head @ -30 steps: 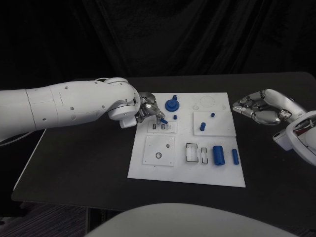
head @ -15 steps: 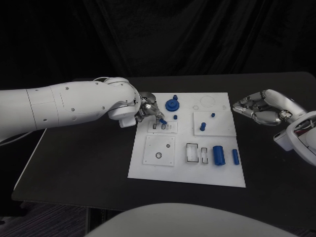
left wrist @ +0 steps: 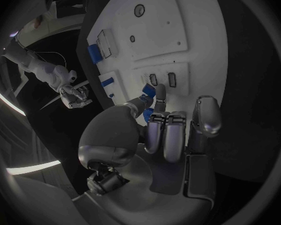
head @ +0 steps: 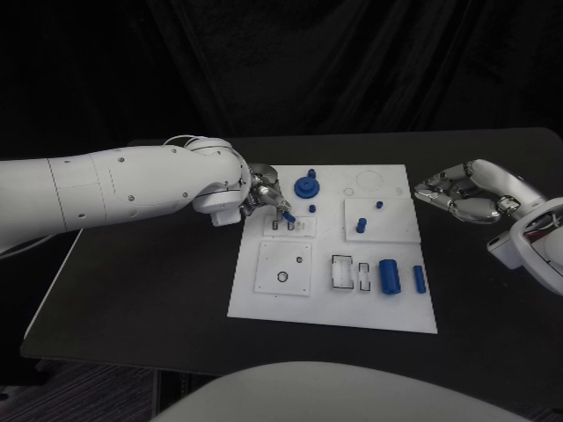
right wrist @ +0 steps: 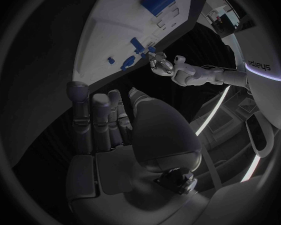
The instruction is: Assemble the parts on the task board
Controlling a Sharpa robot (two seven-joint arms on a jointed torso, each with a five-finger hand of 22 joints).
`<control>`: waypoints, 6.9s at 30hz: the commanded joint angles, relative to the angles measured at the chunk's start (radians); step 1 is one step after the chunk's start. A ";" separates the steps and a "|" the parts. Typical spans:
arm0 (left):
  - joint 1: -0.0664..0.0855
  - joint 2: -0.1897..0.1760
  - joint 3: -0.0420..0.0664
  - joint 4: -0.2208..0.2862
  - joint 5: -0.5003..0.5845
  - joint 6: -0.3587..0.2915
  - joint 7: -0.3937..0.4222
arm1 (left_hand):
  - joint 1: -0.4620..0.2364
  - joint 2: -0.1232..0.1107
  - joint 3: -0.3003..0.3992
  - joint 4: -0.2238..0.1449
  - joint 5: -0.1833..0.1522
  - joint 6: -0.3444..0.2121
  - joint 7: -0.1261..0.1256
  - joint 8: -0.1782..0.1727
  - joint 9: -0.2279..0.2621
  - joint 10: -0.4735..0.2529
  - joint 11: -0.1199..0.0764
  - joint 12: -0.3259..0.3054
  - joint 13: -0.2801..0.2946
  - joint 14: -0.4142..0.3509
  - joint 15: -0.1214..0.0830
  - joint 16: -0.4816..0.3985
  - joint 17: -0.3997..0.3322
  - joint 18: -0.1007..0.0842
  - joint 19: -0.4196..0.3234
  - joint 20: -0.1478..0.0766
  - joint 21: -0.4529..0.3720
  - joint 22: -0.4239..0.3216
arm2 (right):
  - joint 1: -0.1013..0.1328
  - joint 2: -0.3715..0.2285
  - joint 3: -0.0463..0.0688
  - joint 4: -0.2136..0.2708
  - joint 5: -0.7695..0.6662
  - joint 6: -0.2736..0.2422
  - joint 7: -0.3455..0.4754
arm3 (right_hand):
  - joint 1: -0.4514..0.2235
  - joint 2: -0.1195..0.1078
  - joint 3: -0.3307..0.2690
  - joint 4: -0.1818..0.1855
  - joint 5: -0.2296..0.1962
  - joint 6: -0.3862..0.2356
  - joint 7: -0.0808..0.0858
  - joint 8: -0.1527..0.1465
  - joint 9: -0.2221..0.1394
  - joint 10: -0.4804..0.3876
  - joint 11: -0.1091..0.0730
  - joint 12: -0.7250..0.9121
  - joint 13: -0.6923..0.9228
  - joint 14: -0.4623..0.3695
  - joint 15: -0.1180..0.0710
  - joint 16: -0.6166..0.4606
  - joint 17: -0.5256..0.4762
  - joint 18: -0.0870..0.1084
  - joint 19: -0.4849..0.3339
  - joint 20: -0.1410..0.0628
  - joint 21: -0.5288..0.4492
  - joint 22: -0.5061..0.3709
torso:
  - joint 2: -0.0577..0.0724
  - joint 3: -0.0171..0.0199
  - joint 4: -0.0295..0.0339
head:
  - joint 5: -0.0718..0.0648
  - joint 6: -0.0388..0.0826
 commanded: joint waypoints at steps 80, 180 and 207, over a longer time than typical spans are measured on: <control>-0.022 -0.216 0.001 0.145 0.069 -0.261 0.460 | 0.190 -0.001 -0.097 0.049 -0.024 -0.397 0.072 0.155 0.193 0.105 0.051 0.003 0.263 0.104 0.044 -0.005 0.263 0.001 0.053 0.046 0.025 0.087 | 0.021 0.209 0.001 0.064 -0.469 -0.003 -0.315 | 0.073 -0.101 0.022 -0.058 0.121 -0.055 0.007 -0.045 -0.024 0.268 -0.004 0.190 0.257 0.142 -0.010 0.194 0.197 -0.043 0.108 -0.010 0.269 0.137 | -0.005 -0.0187 -0.0017 | 0.006 0.000; -0.103 -0.221 0.001 0.120 0.121 -0.295 0.526 | 0.214 -0.009 -0.104 0.076 0.037 -0.358 0.069 0.219 0.160 0.105 0.059 0.003 0.263 0.104 0.051 -0.005 0.263 0.001 0.053 0.053 0.026 0.100 | -0.160 0.625 0.012 -0.243 -0.647 -0.074 -0.348 | 0.007 -0.066 0.079 -0.258 0.295 -0.010 -0.041 0.186 0.455 0.598 -0.037 0.424 0.677 0.261 -0.033 0.393 0.420 -0.077 0.146 -0.029 0.586 0.181 | 0.008 -0.0626 0.0232 | -0.054 0.000; -0.127 -0.226 0.001 0.129 0.195 -0.203 0.649 | 0.173 -0.051 -0.266 0.261 -0.155 -0.373 0.092 0.139 -0.035 0.105 0.080 0.003 0.263 0.104 0.070 -0.005 0.263 0.005 0.031 0.069 -0.006 0.104 | -0.160 0.539 0.012 -0.161 -0.647 -0.279 -0.269 | 0.000 -0.066 0.123 -0.277 0.240 -0.028 -0.054 0.241 0.632 0.565 -0.043 0.405 0.653 0.237 -0.041 0.372 0.381 -0.071 0.123 -0.034 0.561 0.172 | 0.006 -0.0609 0.0217 | -0.048 0.000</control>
